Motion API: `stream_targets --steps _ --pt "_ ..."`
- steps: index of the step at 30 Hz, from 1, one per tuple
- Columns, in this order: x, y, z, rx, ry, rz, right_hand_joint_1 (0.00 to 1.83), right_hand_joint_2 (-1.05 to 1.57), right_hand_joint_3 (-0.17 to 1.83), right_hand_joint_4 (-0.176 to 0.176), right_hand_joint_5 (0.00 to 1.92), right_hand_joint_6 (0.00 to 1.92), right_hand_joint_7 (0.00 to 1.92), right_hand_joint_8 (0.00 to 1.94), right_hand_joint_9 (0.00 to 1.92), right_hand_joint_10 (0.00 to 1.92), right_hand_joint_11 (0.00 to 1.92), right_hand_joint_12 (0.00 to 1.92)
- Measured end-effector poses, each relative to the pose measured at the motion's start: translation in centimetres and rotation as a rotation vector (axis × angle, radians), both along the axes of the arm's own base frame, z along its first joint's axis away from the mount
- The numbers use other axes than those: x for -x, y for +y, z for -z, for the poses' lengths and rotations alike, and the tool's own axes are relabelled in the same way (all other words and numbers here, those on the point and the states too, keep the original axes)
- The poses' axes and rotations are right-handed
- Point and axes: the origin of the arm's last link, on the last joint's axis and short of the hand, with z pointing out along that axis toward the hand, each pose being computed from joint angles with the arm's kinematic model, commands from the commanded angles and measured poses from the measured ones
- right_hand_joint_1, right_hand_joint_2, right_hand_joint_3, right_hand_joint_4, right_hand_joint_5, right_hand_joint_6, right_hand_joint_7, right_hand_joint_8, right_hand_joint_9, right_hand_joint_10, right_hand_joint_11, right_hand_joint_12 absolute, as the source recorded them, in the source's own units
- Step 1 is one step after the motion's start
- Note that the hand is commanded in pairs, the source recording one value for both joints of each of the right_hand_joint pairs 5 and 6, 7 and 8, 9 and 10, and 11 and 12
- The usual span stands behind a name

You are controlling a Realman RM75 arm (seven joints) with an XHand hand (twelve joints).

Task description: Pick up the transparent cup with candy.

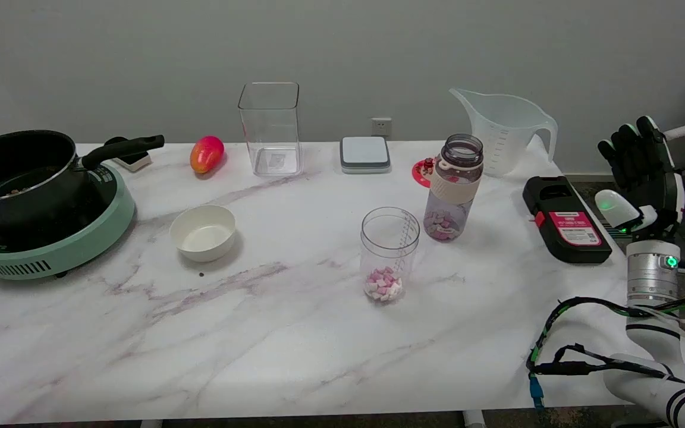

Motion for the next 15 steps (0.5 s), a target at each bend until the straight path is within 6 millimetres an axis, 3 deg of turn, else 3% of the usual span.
stream_targets --steps 15 --pt "0.2 -0.5 2.0 -0.066 -0.023 -0.026 1.2 -0.39 1.15 0.0 0.36 0.36 0.41 0.41 0.39 0.39 0.49 0.49"
